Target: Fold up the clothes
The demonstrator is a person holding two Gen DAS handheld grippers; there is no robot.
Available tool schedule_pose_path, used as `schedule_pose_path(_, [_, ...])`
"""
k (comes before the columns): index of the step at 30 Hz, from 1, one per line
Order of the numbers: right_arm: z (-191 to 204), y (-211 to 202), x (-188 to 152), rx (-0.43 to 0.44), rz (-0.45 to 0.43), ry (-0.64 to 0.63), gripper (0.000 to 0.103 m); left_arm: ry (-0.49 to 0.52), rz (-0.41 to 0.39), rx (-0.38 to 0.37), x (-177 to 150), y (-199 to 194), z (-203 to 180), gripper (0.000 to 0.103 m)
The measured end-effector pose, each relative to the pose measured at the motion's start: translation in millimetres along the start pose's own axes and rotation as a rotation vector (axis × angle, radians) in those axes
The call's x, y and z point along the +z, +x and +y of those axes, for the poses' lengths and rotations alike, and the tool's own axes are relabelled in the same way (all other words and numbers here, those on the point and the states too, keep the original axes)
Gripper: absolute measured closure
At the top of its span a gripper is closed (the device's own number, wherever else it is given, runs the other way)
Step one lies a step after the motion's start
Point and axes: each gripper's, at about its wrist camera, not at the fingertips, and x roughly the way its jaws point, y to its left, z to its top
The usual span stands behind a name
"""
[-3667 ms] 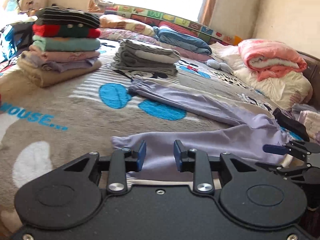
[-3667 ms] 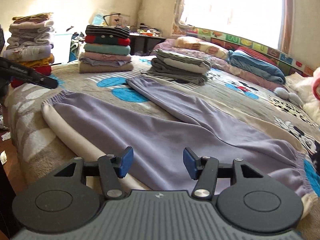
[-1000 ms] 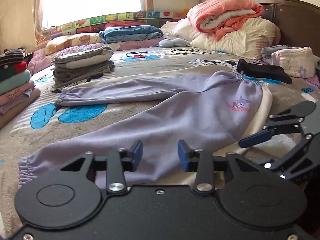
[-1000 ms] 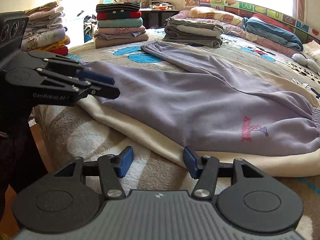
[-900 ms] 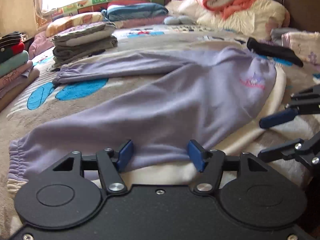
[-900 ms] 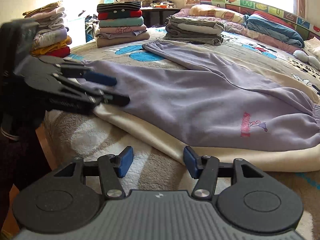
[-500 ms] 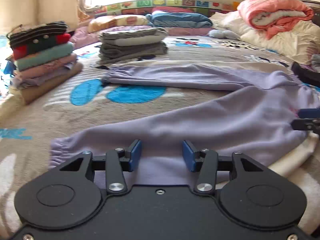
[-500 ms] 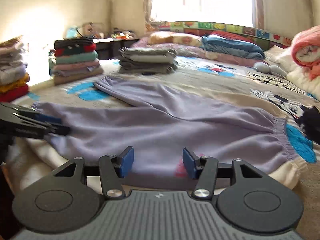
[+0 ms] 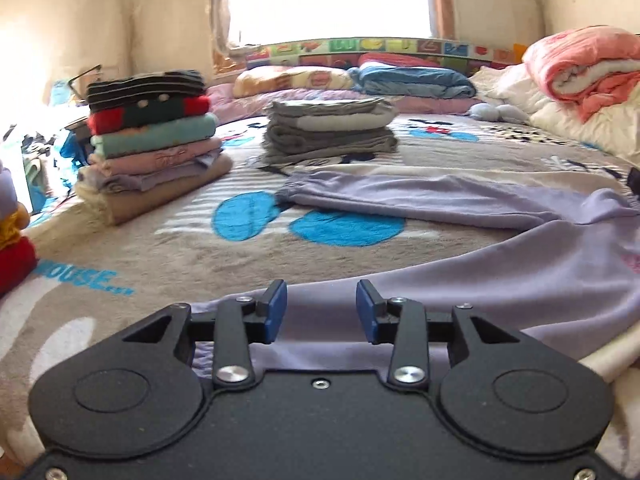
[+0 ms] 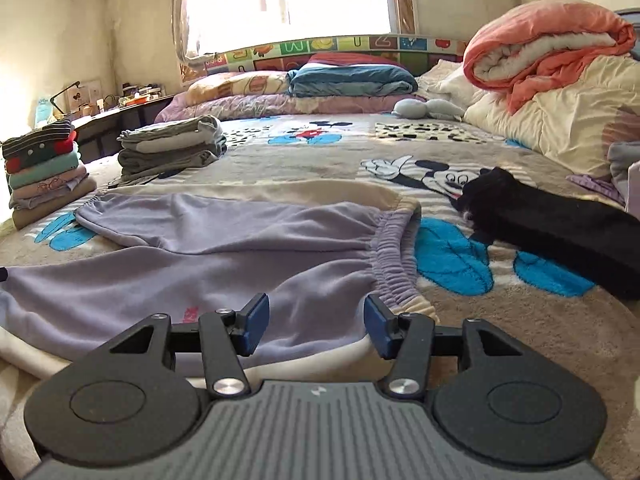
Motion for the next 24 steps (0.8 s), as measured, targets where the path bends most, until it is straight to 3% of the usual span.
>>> schedule_pose_path(3, [7.0,4.4,0.2,0.065,-0.034,-0.006,0.049,0.027,0.021,-0.051,0.5,10.5,-17.0,0.060])
schedule_pose_path(5, [15.3,18.5,-1.4,0.056,0.033,-0.037,0.048,0.032,0.124,-0.057,-3.1,28.1,-21.5,0.054])
schedule_pose_path(9, [10.8,28.2,-1.2,0.022,0.099,-0.001,0.046,-0.018,0.090,-0.081,4.9,19.8,-17.0,0.054])
schedule_pose_path(13, [-5.4,22.2,-2.1,-0.027,0.103,0.030,0.050,0.065,0.098,-0.089,-1.3,14.4,-28.2,0.052])
schedule_pose_path(15, [-10.0,22.4,-5.1,-0.024,0.103,0.057,0.052,0.053,0.069,-0.080,-2.0,8.0,-32.2,0.052])
schedule_pose_path(18, [-4.3,17.2,-3.8,-0.014,0.060,0.036,0.048,0.029,0.009,-0.124,0.1,-7.1,-45.8,0.052])
schedule_pose_path(21, [3.6,13.9,-1.2,0.006,0.041,0.012,0.043,0.137,0.019,-0.169,-7.8,-18.0,-78.5,0.052])
schedule_pose_path(22, [6.7,13.4,-1.4,0.008,0.037,0.001,0.043,0.185,0.037,-0.164,-12.6,-19.6,-88.3,0.052])
schedule_pose_path(24, [9.4,10.9,-1.5,0.025,0.029,-0.003,0.043,0.281,-0.012,-0.133,-19.6,-32.5,-102.5,0.053])
